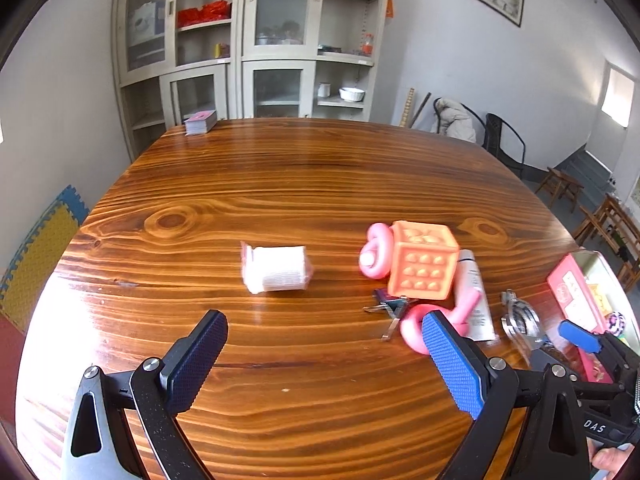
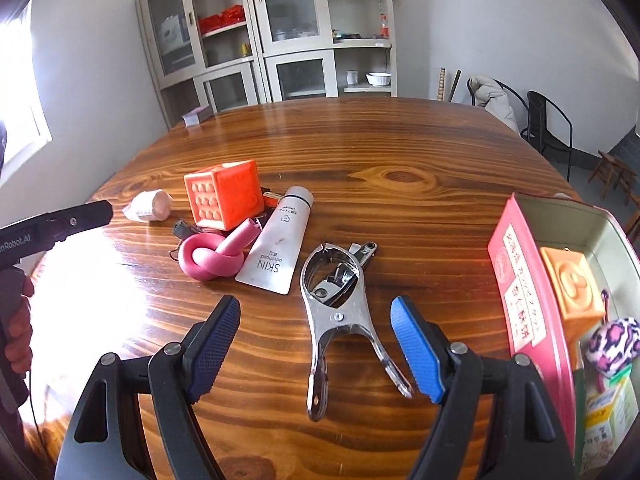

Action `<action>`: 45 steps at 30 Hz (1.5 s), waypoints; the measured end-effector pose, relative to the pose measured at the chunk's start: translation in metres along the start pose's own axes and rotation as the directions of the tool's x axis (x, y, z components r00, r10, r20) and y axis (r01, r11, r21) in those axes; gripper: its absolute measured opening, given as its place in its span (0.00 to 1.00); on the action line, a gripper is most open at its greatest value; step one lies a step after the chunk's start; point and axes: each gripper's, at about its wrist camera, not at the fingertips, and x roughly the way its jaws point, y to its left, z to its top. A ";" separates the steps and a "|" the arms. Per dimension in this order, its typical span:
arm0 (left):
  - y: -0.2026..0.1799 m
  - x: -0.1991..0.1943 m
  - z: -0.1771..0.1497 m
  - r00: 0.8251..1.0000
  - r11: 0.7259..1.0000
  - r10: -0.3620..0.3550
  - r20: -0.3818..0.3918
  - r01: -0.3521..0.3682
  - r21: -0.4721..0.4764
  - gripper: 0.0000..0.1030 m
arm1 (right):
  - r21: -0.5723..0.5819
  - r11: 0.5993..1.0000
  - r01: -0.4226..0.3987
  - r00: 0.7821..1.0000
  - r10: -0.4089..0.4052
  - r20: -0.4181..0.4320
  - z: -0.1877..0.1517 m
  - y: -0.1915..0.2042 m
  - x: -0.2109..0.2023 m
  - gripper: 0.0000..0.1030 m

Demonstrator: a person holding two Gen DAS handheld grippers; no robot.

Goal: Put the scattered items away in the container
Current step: 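Move both tools back over the table toward the remaining items, then grasp the white tape roll with the left tool, then hold the tape roll in the left tool while the right tool grasps the metal clamp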

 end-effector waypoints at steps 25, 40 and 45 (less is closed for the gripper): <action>0.026 0.108 0.023 0.986 0.993 0.116 -0.115 -0.119 -0.015 0.46 | 0.019 0.998 -0.052 0.999 0.052 -0.014 -0.003 -0.002 0.007 0.79; 0.013 0.072 0.024 0.998 0.998 0.054 -0.037 -0.054 -0.016 0.42 | 0.049 0.996 -0.072 0.996 0.075 -0.048 -0.006 -0.008 0.012 0.26; 0.009 0.062 0.027 0.999 0.999 0.036 -0.018 -0.037 -0.019 0.42 | 0.055 0.995 -0.078 0.996 0.081 -0.039 -0.006 -0.008 0.009 0.24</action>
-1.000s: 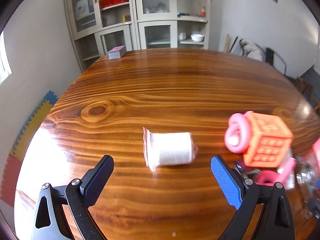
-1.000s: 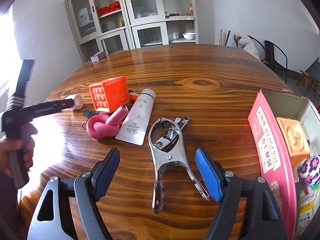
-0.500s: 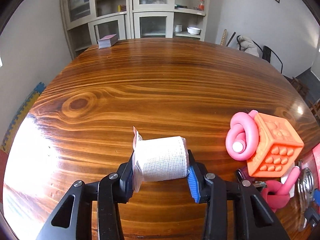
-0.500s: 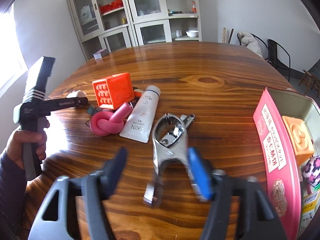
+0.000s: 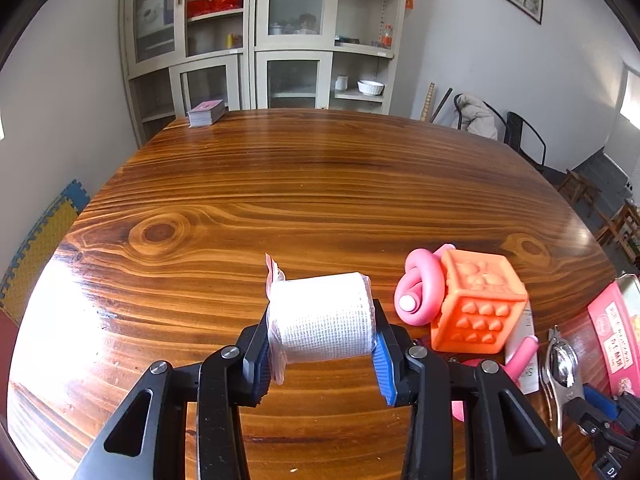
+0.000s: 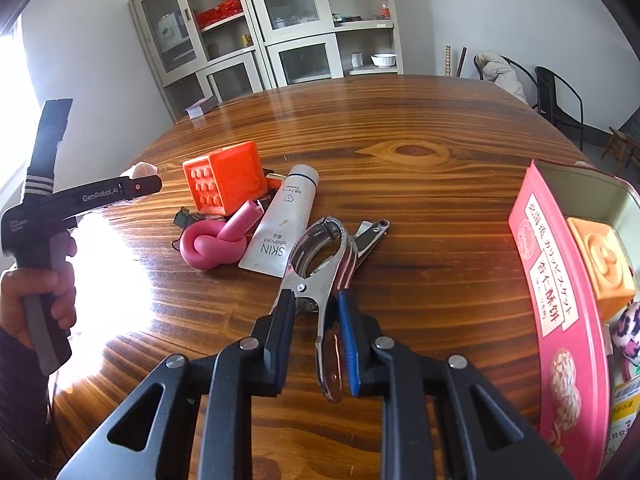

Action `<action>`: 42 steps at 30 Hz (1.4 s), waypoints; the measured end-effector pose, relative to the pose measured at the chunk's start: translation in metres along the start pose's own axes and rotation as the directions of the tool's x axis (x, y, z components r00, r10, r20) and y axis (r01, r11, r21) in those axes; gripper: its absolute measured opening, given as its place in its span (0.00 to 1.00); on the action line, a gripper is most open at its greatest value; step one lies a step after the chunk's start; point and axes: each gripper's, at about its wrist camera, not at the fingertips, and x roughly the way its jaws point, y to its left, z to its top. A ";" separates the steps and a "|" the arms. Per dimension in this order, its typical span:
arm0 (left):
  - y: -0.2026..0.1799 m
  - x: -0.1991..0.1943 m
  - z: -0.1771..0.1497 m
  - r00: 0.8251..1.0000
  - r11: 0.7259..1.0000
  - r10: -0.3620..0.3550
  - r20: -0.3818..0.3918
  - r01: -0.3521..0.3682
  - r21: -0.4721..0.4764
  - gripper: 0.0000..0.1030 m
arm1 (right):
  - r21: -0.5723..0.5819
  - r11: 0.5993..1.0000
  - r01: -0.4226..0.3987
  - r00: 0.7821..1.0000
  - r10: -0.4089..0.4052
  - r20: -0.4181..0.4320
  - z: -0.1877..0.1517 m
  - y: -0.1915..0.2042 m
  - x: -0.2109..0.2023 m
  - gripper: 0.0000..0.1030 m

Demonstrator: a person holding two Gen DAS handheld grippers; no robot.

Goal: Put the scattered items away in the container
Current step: 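Hold the tape roll in the left tool while the right tool grasps the metal clamp, then carry the tape roll and metal clamp over the tray with both tools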

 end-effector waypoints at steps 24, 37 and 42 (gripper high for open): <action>-0.013 -0.038 0.001 0.997 0.999 -0.053 0.059 0.054 -0.007 0.42 | 0.038 0.999 0.017 0.999 -0.019 0.037 0.011 0.002 0.003 0.78; -0.038 -0.049 -0.008 0.995 0.996 -0.082 0.062 0.080 0.034 0.42 | -0.017 0.996 0.086 0.995 -0.087 -0.046 0.002 0.012 0.021 0.42; -0.051 -0.056 -0.015 0.993 0.994 -0.102 0.063 0.100 0.045 0.42 | 0.014 0.999 0.034 0.998 -0.035 0.060 -0.004 0.009 -0.018 0.42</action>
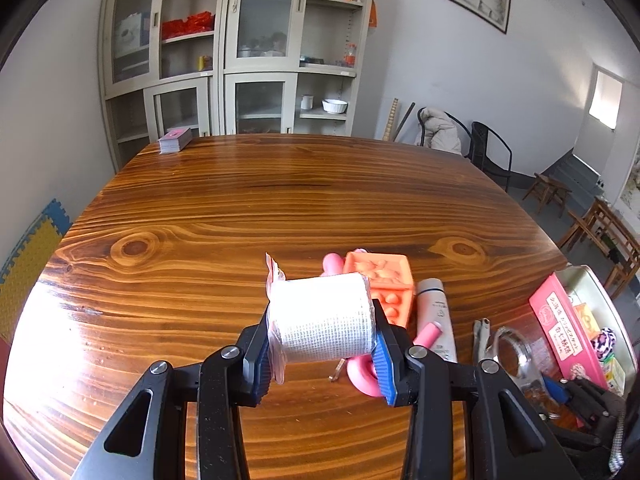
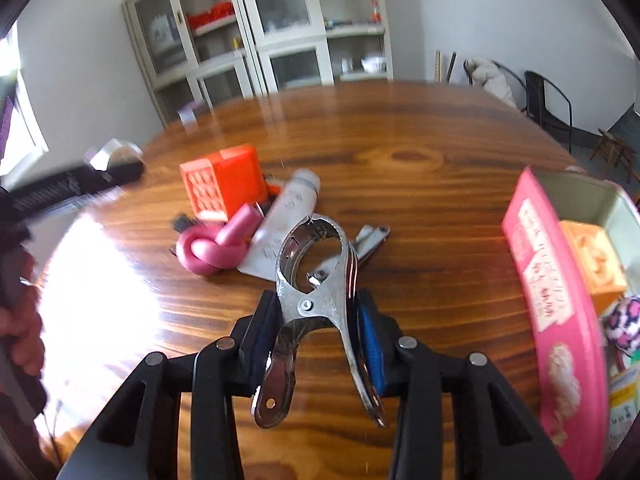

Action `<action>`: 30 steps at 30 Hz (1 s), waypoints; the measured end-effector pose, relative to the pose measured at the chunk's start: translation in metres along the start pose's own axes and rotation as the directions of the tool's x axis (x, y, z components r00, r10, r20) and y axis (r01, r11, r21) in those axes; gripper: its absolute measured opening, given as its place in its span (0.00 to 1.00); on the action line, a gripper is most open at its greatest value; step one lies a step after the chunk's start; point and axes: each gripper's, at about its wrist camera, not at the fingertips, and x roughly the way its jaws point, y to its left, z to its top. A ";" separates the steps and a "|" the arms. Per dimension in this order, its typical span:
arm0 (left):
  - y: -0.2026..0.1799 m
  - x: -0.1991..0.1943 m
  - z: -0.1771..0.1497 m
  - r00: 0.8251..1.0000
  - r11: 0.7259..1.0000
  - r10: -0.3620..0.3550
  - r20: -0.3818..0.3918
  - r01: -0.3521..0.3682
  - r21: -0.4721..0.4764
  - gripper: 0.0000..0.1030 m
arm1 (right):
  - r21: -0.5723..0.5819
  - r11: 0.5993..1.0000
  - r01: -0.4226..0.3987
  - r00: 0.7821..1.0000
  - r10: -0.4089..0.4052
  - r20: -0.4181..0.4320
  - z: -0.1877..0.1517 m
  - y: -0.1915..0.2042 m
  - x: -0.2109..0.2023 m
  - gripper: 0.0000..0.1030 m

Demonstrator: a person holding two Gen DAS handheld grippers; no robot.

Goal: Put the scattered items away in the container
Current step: 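Carry the tape roll and metal clamp over the tray with both tools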

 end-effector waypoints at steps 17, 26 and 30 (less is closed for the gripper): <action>-0.117 -0.027 -0.013 0.984 0.976 -0.176 0.004 0.174 0.134 0.42 | 0.296 0.942 0.160 0.950 -0.228 0.214 -0.013 -0.145 -0.141 0.42; -0.175 -0.029 -0.011 0.971 0.953 -0.240 -0.014 0.239 0.186 0.42 | 0.305 0.937 0.170 0.968 -0.217 0.129 -0.003 -0.194 -0.123 0.42; -0.197 -0.024 -0.010 0.967 0.946 -0.254 -0.024 0.253 0.204 0.42 | 0.297 0.943 0.153 0.975 -0.193 0.111 -0.008 -0.205 -0.119 0.43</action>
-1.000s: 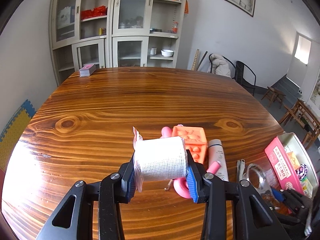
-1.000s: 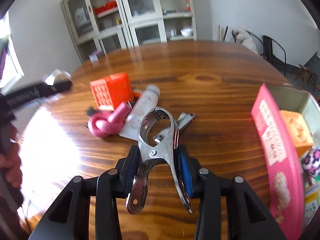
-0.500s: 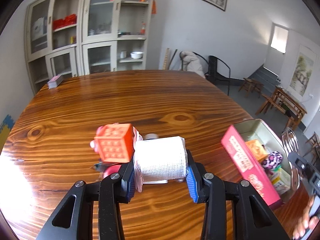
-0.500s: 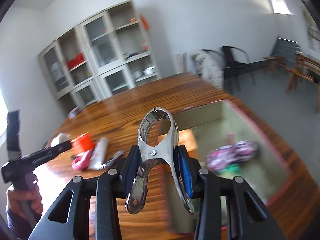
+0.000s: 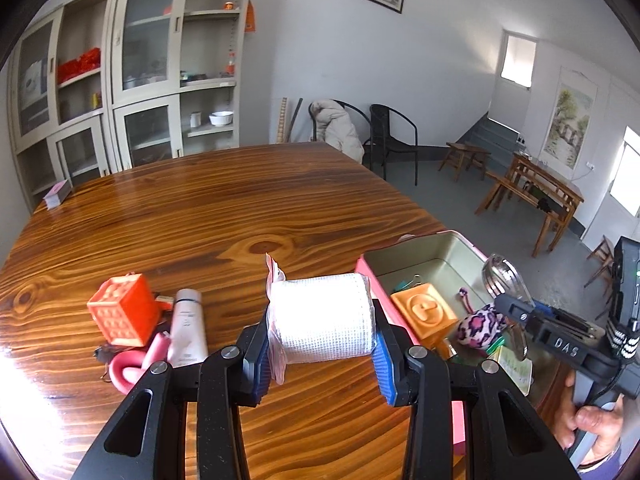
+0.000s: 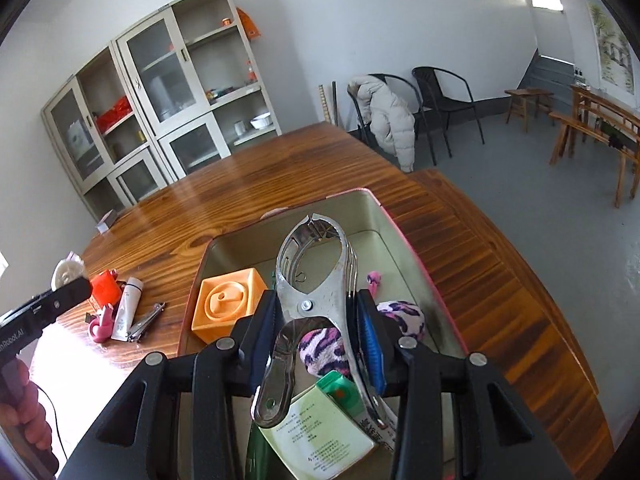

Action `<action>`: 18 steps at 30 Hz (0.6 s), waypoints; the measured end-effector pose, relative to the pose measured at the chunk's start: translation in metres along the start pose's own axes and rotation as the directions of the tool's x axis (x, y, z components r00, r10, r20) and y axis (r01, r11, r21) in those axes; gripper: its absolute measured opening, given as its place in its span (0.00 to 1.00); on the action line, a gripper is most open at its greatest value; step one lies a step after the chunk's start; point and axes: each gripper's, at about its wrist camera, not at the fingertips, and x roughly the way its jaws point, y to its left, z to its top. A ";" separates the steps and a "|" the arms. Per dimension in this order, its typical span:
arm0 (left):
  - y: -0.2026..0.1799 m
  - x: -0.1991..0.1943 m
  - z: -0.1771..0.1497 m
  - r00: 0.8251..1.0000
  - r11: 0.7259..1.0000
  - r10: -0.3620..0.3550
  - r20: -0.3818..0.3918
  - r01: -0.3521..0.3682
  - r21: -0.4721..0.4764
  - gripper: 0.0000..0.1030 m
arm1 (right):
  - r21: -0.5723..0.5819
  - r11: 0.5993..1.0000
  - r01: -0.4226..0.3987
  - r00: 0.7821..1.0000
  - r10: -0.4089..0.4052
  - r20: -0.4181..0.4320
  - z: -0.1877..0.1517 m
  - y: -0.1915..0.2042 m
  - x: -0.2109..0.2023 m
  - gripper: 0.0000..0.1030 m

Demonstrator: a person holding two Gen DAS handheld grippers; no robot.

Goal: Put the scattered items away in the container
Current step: 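Carry the tape roll and metal clamp over the tray with both tools, then open both tools to drop the tape roll and clamp into the tray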

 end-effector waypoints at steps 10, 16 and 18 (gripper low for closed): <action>-0.053 0.028 0.019 0.997 0.995 -0.075 -0.020 0.077 0.062 0.42 | 0.040 0.999 -0.024 0.999 0.022 0.049 -0.015 -0.008 -0.010 0.52; -0.084 0.052 0.035 0.992 0.988 -0.121 -0.033 0.124 0.094 0.42 | 0.036 0.999 -0.011 0.993 0.007 0.120 -0.026 0.002 -0.020 0.64; -0.093 0.059 0.039 0.989 0.984 -0.138 -0.043 0.142 0.104 0.42 | 0.025 1.000 -0.007 0.991 0.004 0.133 -0.027 0.005 -0.019 0.67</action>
